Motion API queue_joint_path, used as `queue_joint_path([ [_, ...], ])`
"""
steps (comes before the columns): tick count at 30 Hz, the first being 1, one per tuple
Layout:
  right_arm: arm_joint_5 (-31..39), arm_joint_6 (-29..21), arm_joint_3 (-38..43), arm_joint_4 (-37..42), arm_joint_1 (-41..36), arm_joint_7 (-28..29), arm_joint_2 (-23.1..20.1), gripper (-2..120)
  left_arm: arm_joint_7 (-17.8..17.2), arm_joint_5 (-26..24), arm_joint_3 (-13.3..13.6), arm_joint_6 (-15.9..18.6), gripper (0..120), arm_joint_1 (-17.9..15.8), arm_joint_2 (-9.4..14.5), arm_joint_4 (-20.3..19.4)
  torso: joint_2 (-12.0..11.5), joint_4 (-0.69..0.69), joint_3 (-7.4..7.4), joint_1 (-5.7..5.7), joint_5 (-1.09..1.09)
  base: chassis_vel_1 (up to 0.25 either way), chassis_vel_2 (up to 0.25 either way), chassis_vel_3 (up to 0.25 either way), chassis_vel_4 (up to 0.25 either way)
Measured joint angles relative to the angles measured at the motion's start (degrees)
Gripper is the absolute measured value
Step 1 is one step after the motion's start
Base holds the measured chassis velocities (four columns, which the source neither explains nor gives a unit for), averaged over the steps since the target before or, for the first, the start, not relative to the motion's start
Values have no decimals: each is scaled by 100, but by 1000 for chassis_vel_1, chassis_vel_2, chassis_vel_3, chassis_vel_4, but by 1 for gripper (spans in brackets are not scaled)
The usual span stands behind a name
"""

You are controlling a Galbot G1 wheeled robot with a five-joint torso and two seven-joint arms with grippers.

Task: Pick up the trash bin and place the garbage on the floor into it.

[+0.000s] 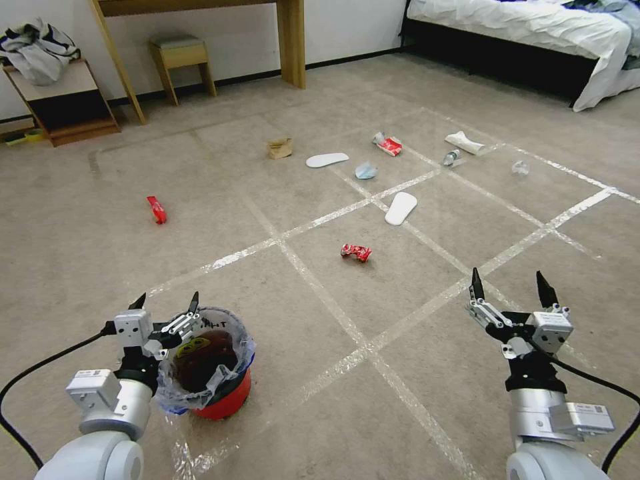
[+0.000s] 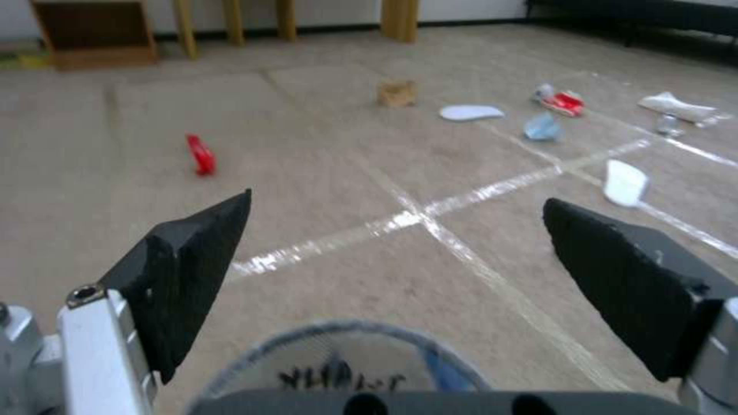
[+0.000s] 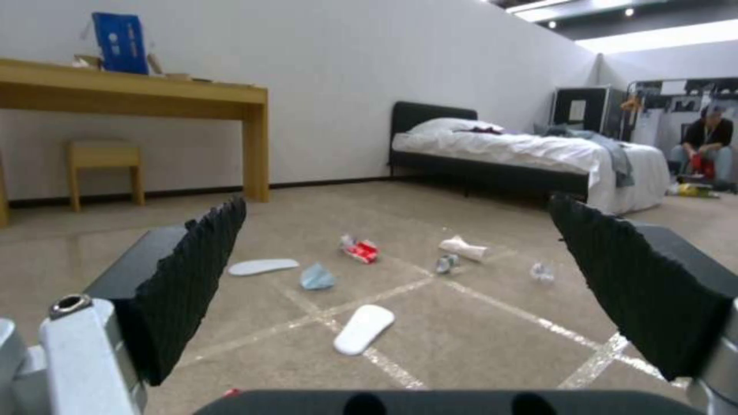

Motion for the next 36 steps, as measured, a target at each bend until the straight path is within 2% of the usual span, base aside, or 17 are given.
queue_joint_path([
  [2,126,-59,74,-1,14,41,-208,100,23,-252,1,79,100,47,107,109,0,0,0,0,-1,0,0,0,0],
  [9,266,-239,44,-22,58,66,-343,100,27,-450,-90,125,100,100,200,152,1,0,0,0,0,0,0,0,0],
  [22,342,-196,53,-110,49,136,-373,100,14,-441,-42,139,100,154,196,262,0,0,0,0,0,0,0,0,0],
  [36,347,-201,20,-200,125,163,-378,100,-23,-508,-145,165,100,75,281,453,0,0,0,0,-1,0,0,0,0],
])
